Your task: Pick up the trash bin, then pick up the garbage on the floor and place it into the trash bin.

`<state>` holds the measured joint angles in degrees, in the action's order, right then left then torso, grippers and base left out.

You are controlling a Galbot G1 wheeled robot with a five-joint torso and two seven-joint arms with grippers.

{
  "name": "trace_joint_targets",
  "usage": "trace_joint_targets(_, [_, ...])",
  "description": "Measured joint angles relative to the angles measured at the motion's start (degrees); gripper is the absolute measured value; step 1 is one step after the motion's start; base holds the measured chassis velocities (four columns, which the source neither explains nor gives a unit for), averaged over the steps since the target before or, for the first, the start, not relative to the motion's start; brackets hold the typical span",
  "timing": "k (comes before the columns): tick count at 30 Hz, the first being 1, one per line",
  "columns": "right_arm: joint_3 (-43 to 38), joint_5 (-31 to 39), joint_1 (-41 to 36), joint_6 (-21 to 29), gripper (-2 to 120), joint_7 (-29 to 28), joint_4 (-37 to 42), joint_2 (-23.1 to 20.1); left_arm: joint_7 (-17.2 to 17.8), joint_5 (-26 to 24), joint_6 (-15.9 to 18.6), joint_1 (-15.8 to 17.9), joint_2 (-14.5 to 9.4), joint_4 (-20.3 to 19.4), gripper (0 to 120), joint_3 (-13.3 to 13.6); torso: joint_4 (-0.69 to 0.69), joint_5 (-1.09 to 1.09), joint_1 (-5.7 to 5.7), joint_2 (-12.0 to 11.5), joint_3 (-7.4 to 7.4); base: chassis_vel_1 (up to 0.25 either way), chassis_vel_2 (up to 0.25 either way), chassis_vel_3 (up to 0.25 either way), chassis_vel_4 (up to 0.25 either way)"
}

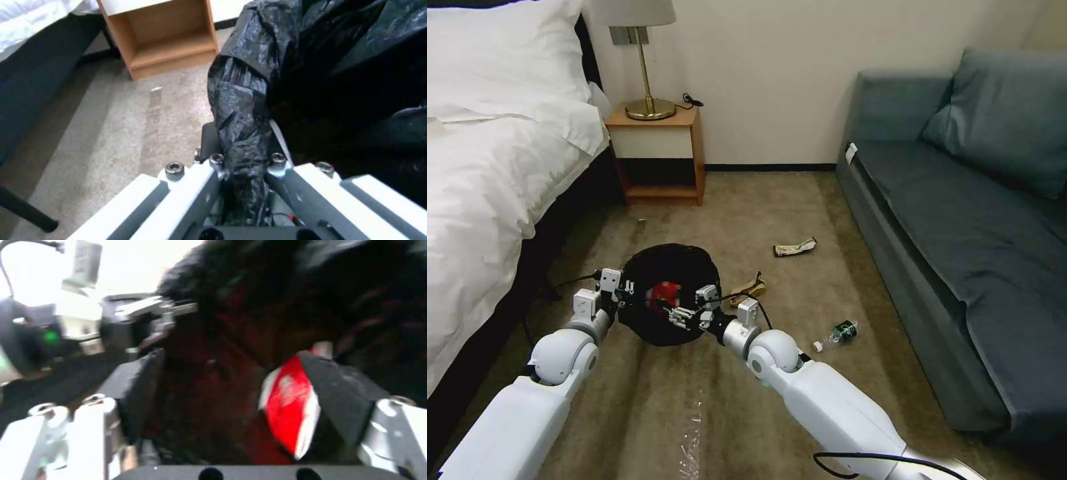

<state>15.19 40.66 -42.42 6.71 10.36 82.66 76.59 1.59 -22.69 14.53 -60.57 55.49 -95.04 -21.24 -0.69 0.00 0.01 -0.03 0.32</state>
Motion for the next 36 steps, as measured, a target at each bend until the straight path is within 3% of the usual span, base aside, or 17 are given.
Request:
trace_joint_targets(1, [-1.81, -0.11, -0.36, -0.35, 90, -0.23, -0.08, -1.13, 0.01, 0.15, -0.08, 0.01, 0.14, 0.15, 1, -0.06, 0.00, 0.00, 0.00, 0.00, 0.00, 0.000, 0.000, 0.000, 0.000])
trace_joint_targets(4, [-3.75, -0.14, -0.60, -0.43, 98, -0.32, -0.34, -2.55, 0.01, 0.25, -0.15, 0.03, 0.29, 0.15, 1, -0.09, 0.00, 0.01, 0.00, 0.00, 0.00, 0.000, 0.000, 0.000, 0.000])
trace_joint_targets(8, [-8.31, -0.59, -0.53, -1.08, 100, -0.35, -2.36, -4.69, 0.05, 0.41, -0.19, 0.17, 0.56, 0.16, 1, -0.12, -0.02, 0.01, 0.00, 0.00, 0.00, 0.000, 0.000, 0.000, 0.000])
trace_joint_targets(22, [-15.10, -2.24, -1.69, -2.80, 100, -0.09, -5.88, -5.20, 0.16, 0.30, -0.27, -0.52, -0.15, -0.71, 1, -1.10, -0.01, 0.01, 0.00, 0.00, 0.00, 0.000, 0.000, 0.000, 0.000])
trace_joint_targets(31, [-19.81, -5.74, 1.42, -4.53, 100, -0.60, -16.95, -2.65, -0.04, -0.04, -0.58, -1.80, -1.15, -1.73, 1, -2.62, 0.00, 0.00, 0.00, 0.00, 0.00, 0.000, 0.000, 0.000, 0.000])
trace_joint_targets(36, [-23.46, -7.07, 2.61, -4.84, 100, -1.44, -22.48, -2.08, -0.17, 0.03, -1.09, -1.08, -0.89, -1.08, 1, -2.04, 0.02, 0.01, 0.00, 0.00, 0.00, 0.000, 0.000, 0.000, 0.000])
